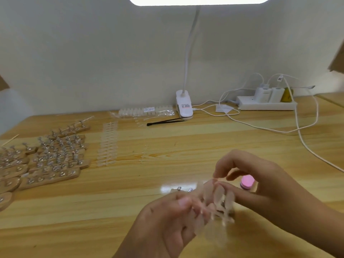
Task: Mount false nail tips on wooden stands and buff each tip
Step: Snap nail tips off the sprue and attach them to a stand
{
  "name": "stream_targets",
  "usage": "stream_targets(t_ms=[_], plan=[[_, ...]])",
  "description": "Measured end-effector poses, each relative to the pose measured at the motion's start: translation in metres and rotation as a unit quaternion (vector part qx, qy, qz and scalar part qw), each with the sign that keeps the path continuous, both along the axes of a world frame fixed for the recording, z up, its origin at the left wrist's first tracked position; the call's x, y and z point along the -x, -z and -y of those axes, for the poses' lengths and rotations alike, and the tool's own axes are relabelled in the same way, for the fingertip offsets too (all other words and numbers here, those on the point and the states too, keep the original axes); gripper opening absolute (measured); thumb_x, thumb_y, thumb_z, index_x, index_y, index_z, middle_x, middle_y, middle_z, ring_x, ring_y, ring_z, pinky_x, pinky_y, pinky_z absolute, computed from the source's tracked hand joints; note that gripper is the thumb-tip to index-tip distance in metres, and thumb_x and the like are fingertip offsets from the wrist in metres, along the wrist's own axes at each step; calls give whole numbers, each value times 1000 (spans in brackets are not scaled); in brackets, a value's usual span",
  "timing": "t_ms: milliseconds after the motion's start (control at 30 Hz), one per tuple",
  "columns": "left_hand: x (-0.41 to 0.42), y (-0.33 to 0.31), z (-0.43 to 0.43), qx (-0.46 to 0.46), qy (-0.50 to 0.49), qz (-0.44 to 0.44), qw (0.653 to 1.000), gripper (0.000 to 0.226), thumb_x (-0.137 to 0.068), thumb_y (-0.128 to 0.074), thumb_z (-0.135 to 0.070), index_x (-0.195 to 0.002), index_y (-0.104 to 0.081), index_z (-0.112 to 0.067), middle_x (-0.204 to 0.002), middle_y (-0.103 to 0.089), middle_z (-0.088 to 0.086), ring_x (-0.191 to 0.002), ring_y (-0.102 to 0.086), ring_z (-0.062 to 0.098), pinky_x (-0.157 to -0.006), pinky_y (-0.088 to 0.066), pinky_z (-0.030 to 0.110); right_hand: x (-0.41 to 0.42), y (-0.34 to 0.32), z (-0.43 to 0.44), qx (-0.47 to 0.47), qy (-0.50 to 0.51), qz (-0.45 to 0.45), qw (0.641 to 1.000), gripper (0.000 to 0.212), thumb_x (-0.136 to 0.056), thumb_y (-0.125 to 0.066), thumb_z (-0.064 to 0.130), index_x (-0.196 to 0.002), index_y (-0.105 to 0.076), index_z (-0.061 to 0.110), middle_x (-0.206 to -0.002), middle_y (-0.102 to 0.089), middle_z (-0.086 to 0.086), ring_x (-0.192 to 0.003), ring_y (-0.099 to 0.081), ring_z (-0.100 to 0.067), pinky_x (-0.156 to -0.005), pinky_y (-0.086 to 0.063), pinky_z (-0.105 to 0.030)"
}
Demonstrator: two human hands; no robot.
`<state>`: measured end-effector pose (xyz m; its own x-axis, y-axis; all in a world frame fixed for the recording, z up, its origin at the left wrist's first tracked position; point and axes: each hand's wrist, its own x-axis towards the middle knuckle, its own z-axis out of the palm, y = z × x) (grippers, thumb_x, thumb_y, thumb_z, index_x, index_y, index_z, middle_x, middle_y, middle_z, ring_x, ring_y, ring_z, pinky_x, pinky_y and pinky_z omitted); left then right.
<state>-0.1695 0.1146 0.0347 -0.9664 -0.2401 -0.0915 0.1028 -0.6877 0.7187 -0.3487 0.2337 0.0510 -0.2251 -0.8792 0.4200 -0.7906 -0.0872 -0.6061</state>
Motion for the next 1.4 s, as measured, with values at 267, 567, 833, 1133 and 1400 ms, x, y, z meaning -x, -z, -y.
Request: stream_targets(t_ms=[267,567,833,1133,1400], plan=[[-5,-14,3,-180,15,-8,984,26,-52,-88,5,-65,-66,1,-128,-51,42,-116,-55,52,-94,-48,57,1,-7,-5,15,-37,-136,990,27,-91,-58,43,-102,-72,22,-96,-63,15,-86,-62,-1,-70,-50,-17],[0,-9,7,-161,13,-2,987,25,-53,-90,0,-68,-71,0,-127,-54,39,-116,-58,47,-91,-54,50,2,-11,-8,9,-43,-95,994,28,-90,-60,44,-108,-72,27,-100,-62,19,-93,-64,-2,-72,-51,-19],[4,-8,7,-169,47,-3,985,20,-61,-87,-4,-71,-71,-1,-130,-52,38,-121,-56,44,-96,-52,45,2,-5,-11,29,-23,-48,998,19,-86,-64,44,-99,-71,33,-97,-65,18,-93,-66,-7,-69,-52,-28],[-2,27,-6,705,-56,72,704,24,-78,-42,-60,-98,-50,-51,-123,-38,-57,-120,-43,-17,-91,-35,6,18,-5,-18,-70,-9,-131,989,21,-85,-59,50,-95,-71,36,-93,-61,24,-84,-60,2,-64,-53,-26],[0,33,0,713,-51,59,697,27,-80,-41,-58,-100,-49,-43,-128,-37,-53,-124,-43,-10,-92,-34,7,14,-7,-19,-102,1,-176,979,27,-85,-54,54,-92,-72,35,-88,-61,24,-72,-52,3,-62,-49,-21]])
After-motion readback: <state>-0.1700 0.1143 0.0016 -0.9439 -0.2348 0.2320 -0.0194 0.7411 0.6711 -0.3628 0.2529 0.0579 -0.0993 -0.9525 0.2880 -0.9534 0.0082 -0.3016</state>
